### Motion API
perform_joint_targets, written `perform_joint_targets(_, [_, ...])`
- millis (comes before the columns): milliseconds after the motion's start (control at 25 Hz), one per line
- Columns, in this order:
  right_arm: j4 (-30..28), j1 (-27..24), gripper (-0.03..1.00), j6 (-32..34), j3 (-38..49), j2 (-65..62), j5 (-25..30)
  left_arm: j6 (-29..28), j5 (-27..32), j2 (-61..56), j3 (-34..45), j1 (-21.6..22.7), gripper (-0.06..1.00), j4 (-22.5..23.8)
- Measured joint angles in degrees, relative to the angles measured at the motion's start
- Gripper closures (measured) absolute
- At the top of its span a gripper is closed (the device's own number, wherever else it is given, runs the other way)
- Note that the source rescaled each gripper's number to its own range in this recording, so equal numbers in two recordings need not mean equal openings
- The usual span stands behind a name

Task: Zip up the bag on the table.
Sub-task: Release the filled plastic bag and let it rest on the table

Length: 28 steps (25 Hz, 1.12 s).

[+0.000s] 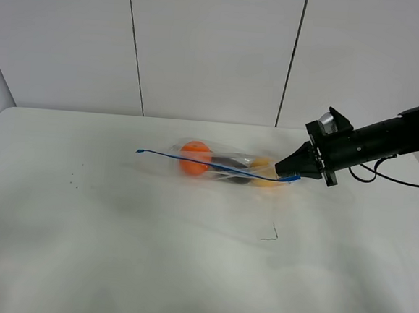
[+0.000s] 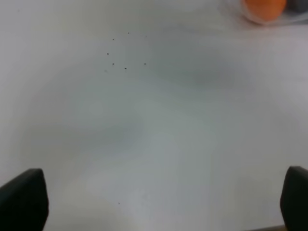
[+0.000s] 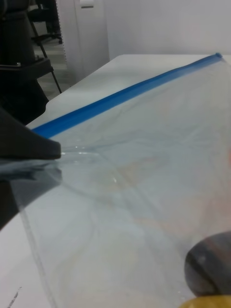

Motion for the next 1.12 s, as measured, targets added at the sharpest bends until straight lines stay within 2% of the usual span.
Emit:
perform_joint_targets(200, [0.1, 0.0, 0.97, -0.3, 0.0, 0.0, -0.1, -6.0, -0.3, 0.0, 0.2, 0.0, -0.06, 2.8])
perform_joint_targets(680, [0.2, 0.0, 0.97, -0.9, 0.0, 0.0, -0.1, -10.0, -0.3, 0.0, 0.2, 0.0, -0.06, 5.3])
perform_joint_targets(1120, [0.4, 0.0, 0.97, -0.9, 0.0, 0.0, -0.1, -10.2, -0.3, 0.0, 0.2, 0.0, -0.06, 5.3])
